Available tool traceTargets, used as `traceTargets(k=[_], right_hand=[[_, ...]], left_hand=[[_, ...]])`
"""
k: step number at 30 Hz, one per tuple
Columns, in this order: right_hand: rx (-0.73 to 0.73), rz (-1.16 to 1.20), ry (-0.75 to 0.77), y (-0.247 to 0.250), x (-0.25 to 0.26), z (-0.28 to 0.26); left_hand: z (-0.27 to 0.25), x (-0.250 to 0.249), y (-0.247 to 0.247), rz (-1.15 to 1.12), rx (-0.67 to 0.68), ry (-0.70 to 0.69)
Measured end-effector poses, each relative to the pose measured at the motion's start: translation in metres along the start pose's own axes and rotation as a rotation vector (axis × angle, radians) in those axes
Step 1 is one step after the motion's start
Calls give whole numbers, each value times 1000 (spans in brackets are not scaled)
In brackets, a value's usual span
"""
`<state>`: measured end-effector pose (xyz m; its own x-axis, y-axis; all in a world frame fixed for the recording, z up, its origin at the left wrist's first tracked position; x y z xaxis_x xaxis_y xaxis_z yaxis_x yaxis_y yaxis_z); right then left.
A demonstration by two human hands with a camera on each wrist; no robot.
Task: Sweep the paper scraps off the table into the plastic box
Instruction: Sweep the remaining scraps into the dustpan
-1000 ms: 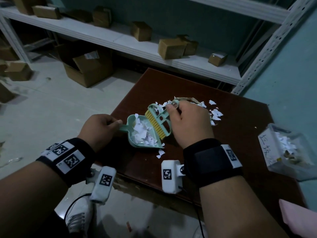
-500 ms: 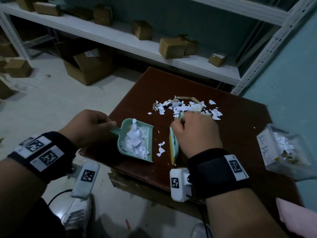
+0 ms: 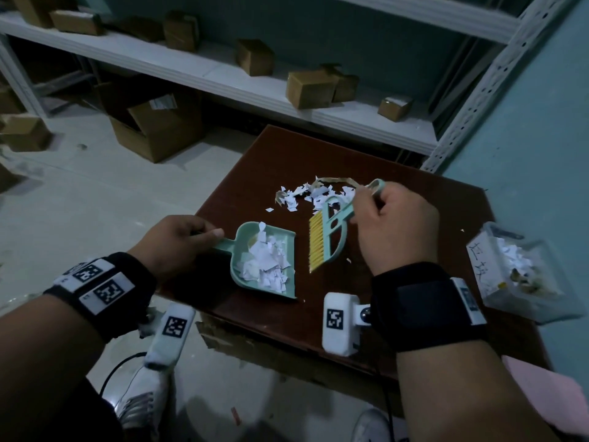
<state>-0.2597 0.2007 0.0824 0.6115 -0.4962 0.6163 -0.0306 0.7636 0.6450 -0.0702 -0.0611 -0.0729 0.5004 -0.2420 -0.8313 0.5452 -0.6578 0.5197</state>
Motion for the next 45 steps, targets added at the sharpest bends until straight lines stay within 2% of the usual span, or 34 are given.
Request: traceTargets(k=[6,10,16,19,25,31,38,45], right_hand=[[-137,27,-82,53,-38,6],[-263,87,-160,107,-69,9],[-573,126,-304,207,-136,-1],[-669,142,-353,238,-163,-9],[-647,-9,-421,268,-186,-20],[-567,-188,-556,279,-209,-22],[-529,-148,-531,272,-219,-15],[-546,-104,-525,273,-221,-16]], left_hand=[[-5,-28,-29,-187,53,-28],[-10,-59,-55,-323,85,-45],[-7,-139,-111,-326,175,-139],[-1,-192,-144,-278,191,-207],[-1,-290,-220,-31,187,-295],[2,-353,-283,256,197,-404],[-6,-425,-313,600,103,-616],[-21,-453,-326,763,98,-740]])
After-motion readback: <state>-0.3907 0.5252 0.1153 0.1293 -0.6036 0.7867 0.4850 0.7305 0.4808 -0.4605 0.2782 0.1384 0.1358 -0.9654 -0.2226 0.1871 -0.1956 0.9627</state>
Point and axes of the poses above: each hand's wrist, its own z-axis towards the middle knuckle, its own y-axis out of the back of the hand, x = y × z, the point moved 9 cm from there along z, towards the middle knuckle, and after that the axes turned 6 degrees about z, right-handed, at the moved point
